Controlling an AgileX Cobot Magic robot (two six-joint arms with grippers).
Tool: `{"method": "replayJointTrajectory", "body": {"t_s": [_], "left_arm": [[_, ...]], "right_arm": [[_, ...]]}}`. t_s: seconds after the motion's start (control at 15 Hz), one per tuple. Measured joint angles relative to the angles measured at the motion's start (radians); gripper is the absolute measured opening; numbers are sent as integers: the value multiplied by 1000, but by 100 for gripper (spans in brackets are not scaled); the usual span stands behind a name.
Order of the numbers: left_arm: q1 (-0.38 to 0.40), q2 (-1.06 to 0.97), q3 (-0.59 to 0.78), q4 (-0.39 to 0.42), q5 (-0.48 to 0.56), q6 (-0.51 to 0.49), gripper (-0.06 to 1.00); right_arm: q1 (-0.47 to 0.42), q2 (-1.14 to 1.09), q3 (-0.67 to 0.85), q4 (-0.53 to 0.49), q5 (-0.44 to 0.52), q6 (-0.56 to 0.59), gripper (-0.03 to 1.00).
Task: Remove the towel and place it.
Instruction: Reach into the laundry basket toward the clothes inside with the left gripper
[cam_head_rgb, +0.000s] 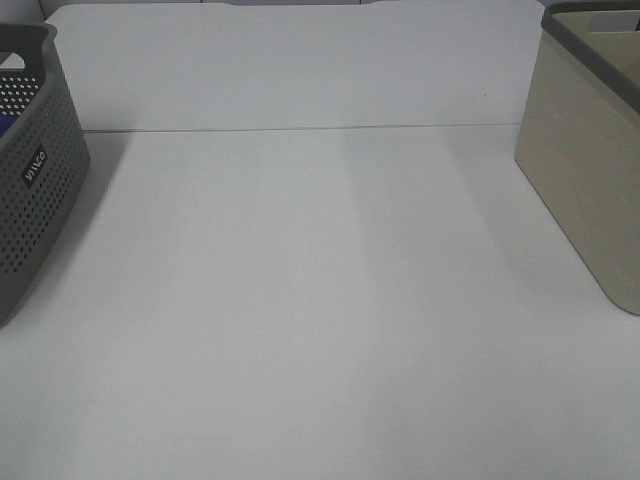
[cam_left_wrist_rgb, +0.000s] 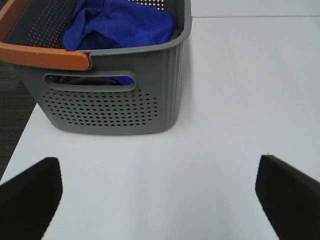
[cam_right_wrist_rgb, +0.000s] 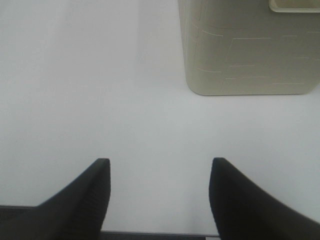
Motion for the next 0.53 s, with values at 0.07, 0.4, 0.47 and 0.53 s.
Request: {"method": "replayJointTrajectory", "body": {"t_s": [0.07,0.4,0.47,0.53], "left_arm": [[0,0,0,0,0,0,98],[0,0,0,0,0,0,98],[0,0,0,0,0,0,98],[0,0,0,0,0,0,98]], "right_arm": [[0,0,0,0,0,0,59],[0,0,0,0,0,0,59],[0,0,0,0,0,0,59],[0,0,0,0,0,0,59]]}}
